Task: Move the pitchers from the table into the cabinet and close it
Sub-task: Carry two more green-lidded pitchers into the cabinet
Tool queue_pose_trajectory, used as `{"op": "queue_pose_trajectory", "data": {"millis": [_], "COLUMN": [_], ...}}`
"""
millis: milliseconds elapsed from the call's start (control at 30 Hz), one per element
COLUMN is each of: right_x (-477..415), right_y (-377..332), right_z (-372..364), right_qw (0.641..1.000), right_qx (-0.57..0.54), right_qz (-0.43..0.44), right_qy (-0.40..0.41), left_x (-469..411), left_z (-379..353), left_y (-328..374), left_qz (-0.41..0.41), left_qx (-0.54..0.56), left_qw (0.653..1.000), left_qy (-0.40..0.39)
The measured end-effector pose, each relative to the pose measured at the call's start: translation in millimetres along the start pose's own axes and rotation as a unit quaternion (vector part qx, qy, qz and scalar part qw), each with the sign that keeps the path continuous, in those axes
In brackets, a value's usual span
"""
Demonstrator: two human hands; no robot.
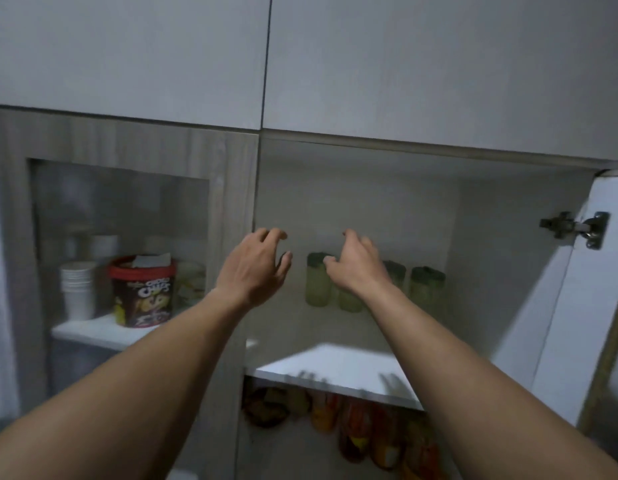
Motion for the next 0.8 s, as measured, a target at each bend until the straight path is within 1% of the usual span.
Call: {"op": "queue_pose_trajectory", "data": {"millis": [133,300,533,667,800], "right_x": [42.0,103.4,225.9,291.5,347.9], "right_y": [-39.5,-101.6,-200.9,-262.9,-310.1], "right_z": [-3.3,-28.3,-83.0,-98.4,-112.5], "right_qw": [0.998,0.987,0.953,0.929,0.906], "right_qx": [-0.016,-0.062,-0.110,-0.118,-0.144], "right_qz": [0.056,0.129,0.223,0.291,0.329], "right_qy": [-0.030,-0.076,-0.174,-0.198,-0.222], "left_x": [53.6,126.9,267.6,332.6,385.9], "left_z": [54.9,129.8,246.8,309.3,356.2], "left_y": [-19.1,-55.6,-102.3,-123.8,-136.2], "left_qz": [0.031,0.122,0.261,0.317,0.358], "left_qx": [-0.092,-0.178,-0.276,-0.322,-0.330], "left_qw": [0.995,0.977,0.925,0.891,0.873], "left_qy": [0.008,-0.011,-0.031,-0.025,-0.028]}}
Point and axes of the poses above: each hand's wrist, its own x-axis away from the middle knuckle, its own z-axis out of the back of the hand, y = z × x, the point moved 1 cm from there along -x, towards the middle knuckle, and after that the axes turned 8 degrees about -z, right-handed, at the moved point
